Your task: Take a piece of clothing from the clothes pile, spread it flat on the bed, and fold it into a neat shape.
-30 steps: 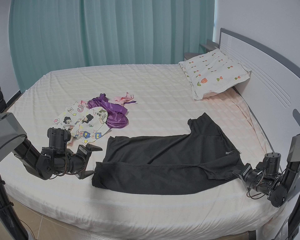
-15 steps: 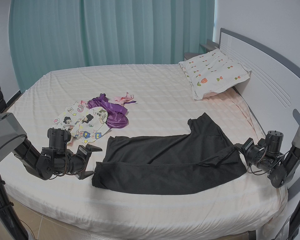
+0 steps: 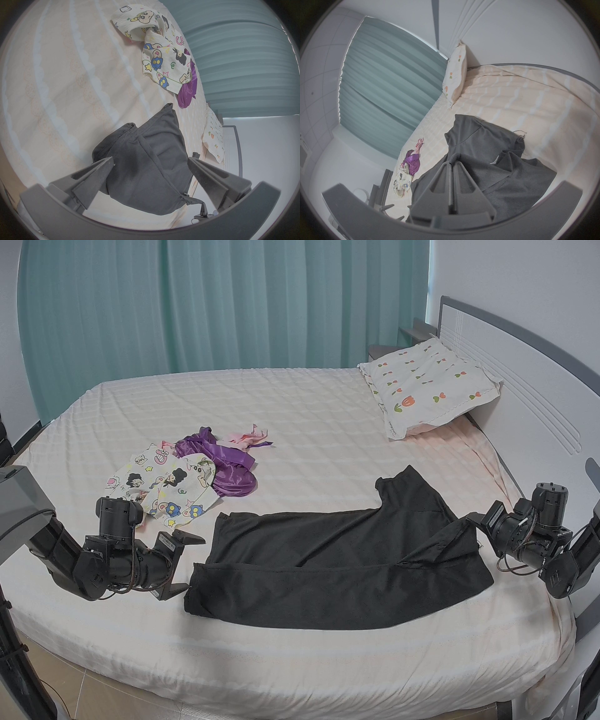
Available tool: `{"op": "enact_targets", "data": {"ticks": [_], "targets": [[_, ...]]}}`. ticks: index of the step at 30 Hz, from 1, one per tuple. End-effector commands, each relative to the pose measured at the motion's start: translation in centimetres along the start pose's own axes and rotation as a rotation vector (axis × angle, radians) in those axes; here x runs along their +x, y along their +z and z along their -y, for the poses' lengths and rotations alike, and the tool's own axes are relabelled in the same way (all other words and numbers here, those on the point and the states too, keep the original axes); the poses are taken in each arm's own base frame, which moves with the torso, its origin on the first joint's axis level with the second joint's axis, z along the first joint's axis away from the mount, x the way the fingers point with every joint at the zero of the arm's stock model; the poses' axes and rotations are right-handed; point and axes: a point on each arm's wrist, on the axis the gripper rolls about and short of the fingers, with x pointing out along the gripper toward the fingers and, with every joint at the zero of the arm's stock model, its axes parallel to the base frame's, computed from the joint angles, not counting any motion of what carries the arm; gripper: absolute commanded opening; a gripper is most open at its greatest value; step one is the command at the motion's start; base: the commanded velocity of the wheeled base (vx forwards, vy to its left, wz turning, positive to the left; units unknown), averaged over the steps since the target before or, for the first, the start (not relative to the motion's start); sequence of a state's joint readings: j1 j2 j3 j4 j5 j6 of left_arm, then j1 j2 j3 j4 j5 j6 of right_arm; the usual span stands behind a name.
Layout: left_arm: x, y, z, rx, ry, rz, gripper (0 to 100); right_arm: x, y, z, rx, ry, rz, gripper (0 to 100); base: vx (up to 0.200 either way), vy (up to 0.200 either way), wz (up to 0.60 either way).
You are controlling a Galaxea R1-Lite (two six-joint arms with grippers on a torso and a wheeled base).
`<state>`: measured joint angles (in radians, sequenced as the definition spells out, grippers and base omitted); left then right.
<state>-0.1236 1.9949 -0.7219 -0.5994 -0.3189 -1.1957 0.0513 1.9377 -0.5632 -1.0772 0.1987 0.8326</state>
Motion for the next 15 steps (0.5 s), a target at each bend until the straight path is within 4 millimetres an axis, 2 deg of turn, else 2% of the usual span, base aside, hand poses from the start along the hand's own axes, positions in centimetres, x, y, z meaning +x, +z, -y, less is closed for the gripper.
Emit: {"op": "enact_targets", "data": {"ticks": [1,11,15], "targets": [[0.2,0.0,-0.2,-0.003,0.006,-0.003,100,0.4,-0.1,0.0,-0.026,0.01,-0.016,0,0.0,0.0,0.0],[0.2,0.0,-0.2,-0.004,0.009,-0.004,100,2.0,1.1,-1.2,-0.106,0.094,-0.006,0,0.0,0.0,0.0],[0.2,0.0,-0.2,-0.004,0.009,-0.004,100,2.4,0.9,-1.1,-0.135,0.111,-0.026,0,0.0,0.0,0.0]]}}
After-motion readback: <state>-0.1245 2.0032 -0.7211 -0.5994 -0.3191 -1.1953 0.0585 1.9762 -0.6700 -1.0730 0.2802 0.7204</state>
